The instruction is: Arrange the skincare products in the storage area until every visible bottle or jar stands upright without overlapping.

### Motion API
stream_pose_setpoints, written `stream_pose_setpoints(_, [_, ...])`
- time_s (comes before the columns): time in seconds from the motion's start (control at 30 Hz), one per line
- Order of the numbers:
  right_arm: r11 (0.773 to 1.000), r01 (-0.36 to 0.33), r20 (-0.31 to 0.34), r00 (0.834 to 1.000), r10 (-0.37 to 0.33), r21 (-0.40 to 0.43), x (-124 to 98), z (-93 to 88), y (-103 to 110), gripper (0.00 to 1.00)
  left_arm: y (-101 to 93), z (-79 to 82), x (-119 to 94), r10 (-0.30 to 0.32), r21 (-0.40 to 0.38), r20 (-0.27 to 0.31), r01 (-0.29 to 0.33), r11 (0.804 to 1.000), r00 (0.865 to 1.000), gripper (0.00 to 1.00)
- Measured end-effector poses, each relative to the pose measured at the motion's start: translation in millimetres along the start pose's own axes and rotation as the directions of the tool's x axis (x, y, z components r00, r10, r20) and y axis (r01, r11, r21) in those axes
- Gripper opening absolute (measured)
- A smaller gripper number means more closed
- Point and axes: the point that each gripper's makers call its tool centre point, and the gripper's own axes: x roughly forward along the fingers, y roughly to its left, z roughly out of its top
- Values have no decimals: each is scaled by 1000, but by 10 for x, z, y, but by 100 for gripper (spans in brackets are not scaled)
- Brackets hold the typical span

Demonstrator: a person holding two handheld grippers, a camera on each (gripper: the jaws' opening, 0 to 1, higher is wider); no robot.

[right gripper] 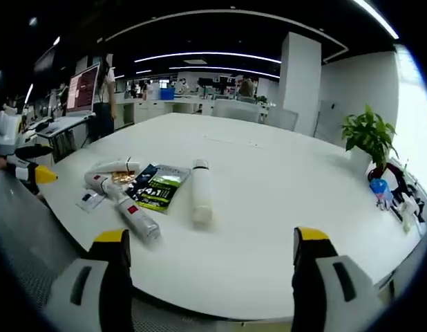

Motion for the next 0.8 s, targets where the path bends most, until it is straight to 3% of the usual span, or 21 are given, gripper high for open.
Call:
stream_pose_setpoints(0.37, [1000, 10, 7, 1000, -10, 17, 1, 14, -18, 98, -5, -36, 12, -8, 5, -22, 9, 1000, 1000, 97])
stream_pose_setpoints(0.53, [1000, 4, 2, 1000, -4, 12, 3, 6, -3, 97, 60, -29, 3, 26, 12, -20, -26, 1000, 999, 97])
stream_pose_setpoints(0.7, [998, 33, -3, 999, -32, 57, -1, -15, -72, 96, 36, -35, 4, 14, 14, -23, -14, 1000, 1000, 97])
stream_pose_setpoints(0.8, [999, 36, -3, 999, -36, 36, -1, -13, -68, 97, 37, -26, 0, 14, 12, -16, -14, 1000, 1000, 97])
